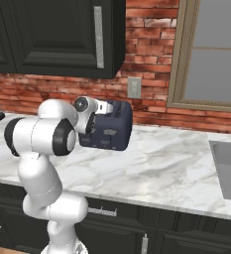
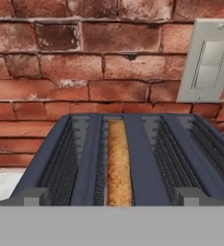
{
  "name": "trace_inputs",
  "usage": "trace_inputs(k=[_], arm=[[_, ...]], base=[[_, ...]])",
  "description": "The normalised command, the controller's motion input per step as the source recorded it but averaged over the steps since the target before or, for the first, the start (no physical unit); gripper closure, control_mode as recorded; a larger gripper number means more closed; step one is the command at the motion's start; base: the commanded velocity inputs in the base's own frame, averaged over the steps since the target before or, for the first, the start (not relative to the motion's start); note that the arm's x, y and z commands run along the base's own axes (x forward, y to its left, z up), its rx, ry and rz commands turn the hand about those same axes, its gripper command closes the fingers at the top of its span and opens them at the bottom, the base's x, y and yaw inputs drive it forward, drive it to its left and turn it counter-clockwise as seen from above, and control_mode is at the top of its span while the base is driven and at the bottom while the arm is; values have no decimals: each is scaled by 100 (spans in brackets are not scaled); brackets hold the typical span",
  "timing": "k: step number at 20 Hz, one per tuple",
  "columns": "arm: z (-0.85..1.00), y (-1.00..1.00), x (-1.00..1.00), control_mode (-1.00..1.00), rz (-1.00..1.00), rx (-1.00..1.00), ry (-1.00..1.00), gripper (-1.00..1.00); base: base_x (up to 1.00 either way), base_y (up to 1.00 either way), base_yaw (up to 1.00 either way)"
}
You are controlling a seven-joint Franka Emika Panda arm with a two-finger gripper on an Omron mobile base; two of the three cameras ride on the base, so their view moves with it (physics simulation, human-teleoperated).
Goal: Start the toaster. Once the lever pops up, take the bread to the plate on the dining counter.
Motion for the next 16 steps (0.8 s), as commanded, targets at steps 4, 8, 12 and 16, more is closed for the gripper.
trace_inputs(k=[4,8,12,16], arm=[[-6,-3,12,-100,1,2,0,-100],[-4,-8,4,-100,1,4,0,-100],[-1,-11,0,-100,1,6,0,-100],[0,-11,0,-100,0,5,0,-100]], base=[[0,0,0],[0,0,0],[0,0,0],[0,0,0]])
